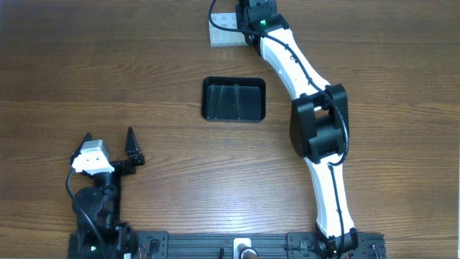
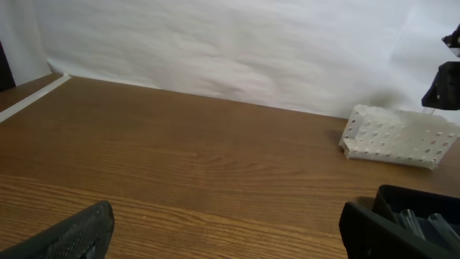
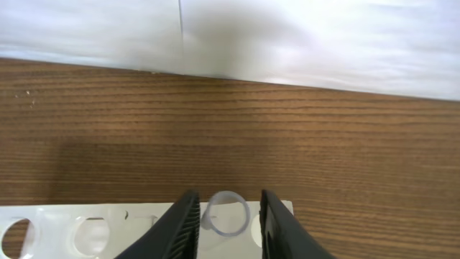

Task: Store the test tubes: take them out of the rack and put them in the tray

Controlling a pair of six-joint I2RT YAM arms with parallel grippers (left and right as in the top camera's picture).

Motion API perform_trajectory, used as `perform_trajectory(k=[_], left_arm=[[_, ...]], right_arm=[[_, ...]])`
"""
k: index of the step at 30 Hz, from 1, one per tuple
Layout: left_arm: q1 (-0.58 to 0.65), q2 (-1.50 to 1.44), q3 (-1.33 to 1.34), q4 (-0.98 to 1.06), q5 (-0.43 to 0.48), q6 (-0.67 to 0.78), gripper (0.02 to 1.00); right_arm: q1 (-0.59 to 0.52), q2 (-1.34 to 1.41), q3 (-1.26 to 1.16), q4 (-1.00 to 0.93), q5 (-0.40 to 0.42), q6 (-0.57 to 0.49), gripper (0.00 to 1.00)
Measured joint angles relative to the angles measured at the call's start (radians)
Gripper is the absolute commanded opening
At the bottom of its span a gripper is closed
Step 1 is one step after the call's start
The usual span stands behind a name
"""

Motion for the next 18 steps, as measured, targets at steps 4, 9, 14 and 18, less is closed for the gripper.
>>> perform_trajectory(k=[4,9,14,18], left_arm=[[0.0,0.0,0.0,0.0,0.0,0.0,0.998],[0.0,0.0,0.0,0.0,0.0,0.0,0.996],[0.0,0.0,0.0,0.0,0.0,0.0,0.998],[0.0,0.0,0.0,0.0,0.0,0.0,0.998]], right_arm=[[0.0,0.0,0.0,0.006,0.0,0.001,0.169],[-0.002,0.002,0.0,0.005,0.0,0.0,0.15],[-0.002,0.002,0.0,0.006,0.0,0.0,0.148],[-0.002,0.002,0.0,0.006,0.0,0.0,0.139]])
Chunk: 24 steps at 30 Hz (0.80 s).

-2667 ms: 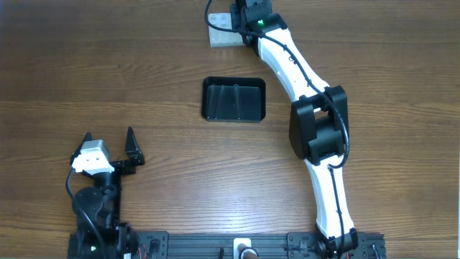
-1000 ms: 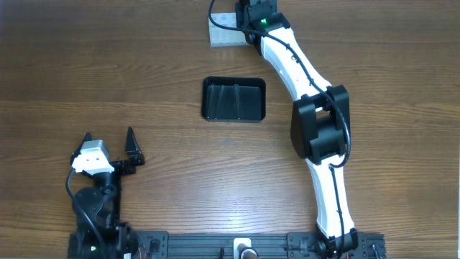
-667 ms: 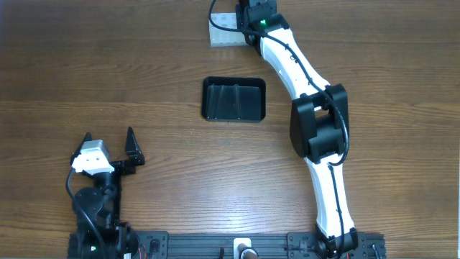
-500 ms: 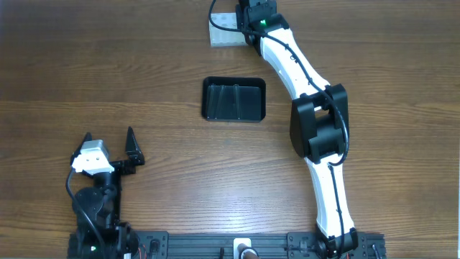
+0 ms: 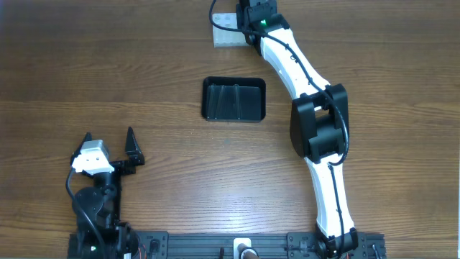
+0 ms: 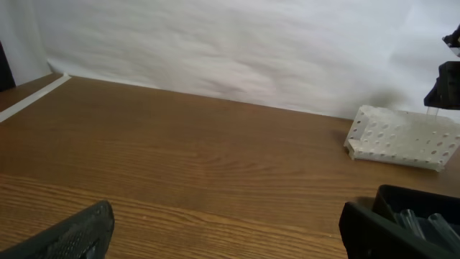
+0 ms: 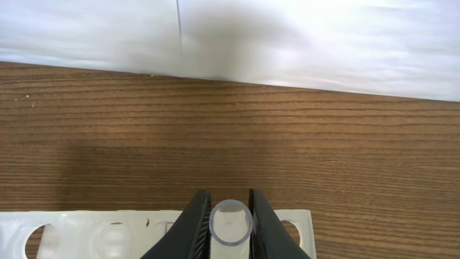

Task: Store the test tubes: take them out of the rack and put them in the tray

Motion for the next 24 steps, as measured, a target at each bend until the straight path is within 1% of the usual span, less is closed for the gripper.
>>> perform_trajectory(k=[16,24], left_arm=[[0.0,0.0,0.0,0.0,0.0,0.0,0.998],[0.0,0.0,0.0,0.0,0.0,0.0,0.998]], right_arm=[[0.006,-0.01,0.0,-0.006,0.0,0.0,0.137],[0.014,-0.112,0.0,-0.026,0.0,0.0,0.137]])
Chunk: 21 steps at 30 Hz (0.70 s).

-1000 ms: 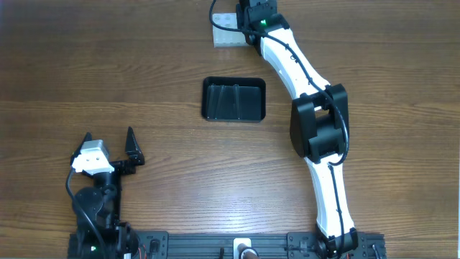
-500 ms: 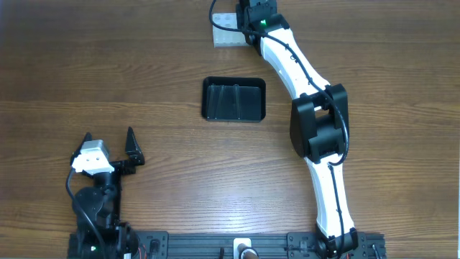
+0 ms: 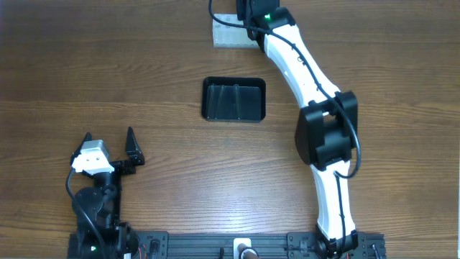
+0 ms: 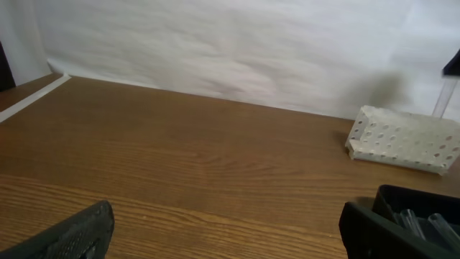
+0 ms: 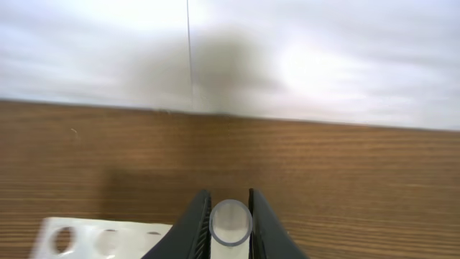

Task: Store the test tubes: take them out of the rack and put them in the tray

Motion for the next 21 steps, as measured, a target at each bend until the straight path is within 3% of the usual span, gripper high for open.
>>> perform_trajectory(k=[14,21], left_arm=[[0.0,0.0,0.0,0.0,0.0,0.0,0.998],[0.0,0.0,0.0,0.0,0.0,0.0,1.0]], right_arm=[[0.039,-0.167,0.0,-0.269,-0.009,0.03,0.137],[0.048,-0.201,0.0,-0.542,-0.111,0.158,0.121]])
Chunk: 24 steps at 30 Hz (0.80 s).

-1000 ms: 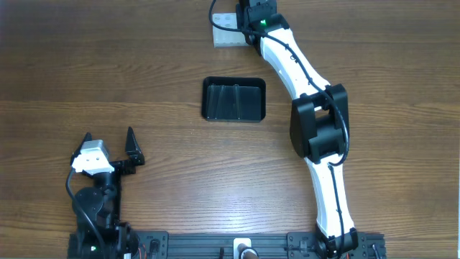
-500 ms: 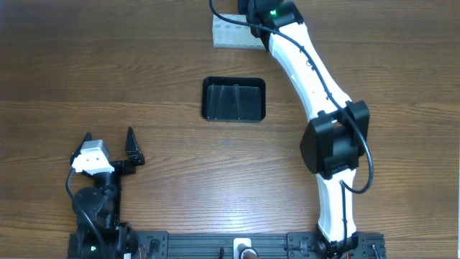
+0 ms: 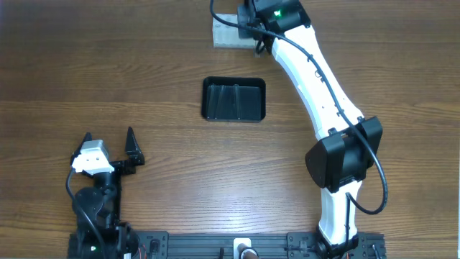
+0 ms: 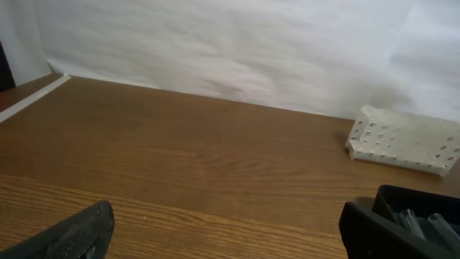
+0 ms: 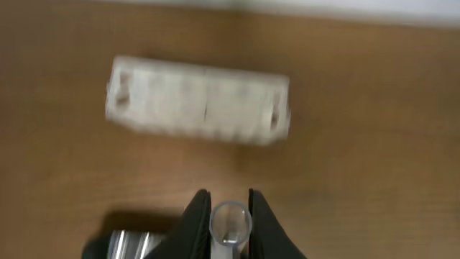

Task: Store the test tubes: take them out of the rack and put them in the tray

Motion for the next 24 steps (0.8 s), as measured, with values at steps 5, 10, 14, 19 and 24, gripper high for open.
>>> perform_trajectory(k=[5,10,14,19,24], left_arm=[[0.0,0.0,0.0,0.0,0.0,0.0,0.996],[0.0,0.0,0.0,0.0,0.0,0.0,0.998],[0.0,0.0,0.0,0.0,0.0,0.0,0.991],[0.0,0.0,0.0,0.0,0.0,0.0,0.998],[0.0,0.0,0.0,0.0,0.0,0.0,0.996]], right_arm=[[0.012,0.0,0.0,-0.126,-0.06,0.069,0.119],[0.024,0.0,0.0,-0.231,-0.102,0.106,0.121],[0.034,0.002,0.0,-0.281,-0.127,0.129,0.119],[0.044,0.026,0.0,-0.285,-0.132,0.135,0.123],[0.045,0.081,0.0,-0.289,-0.138,0.135,0.132]])
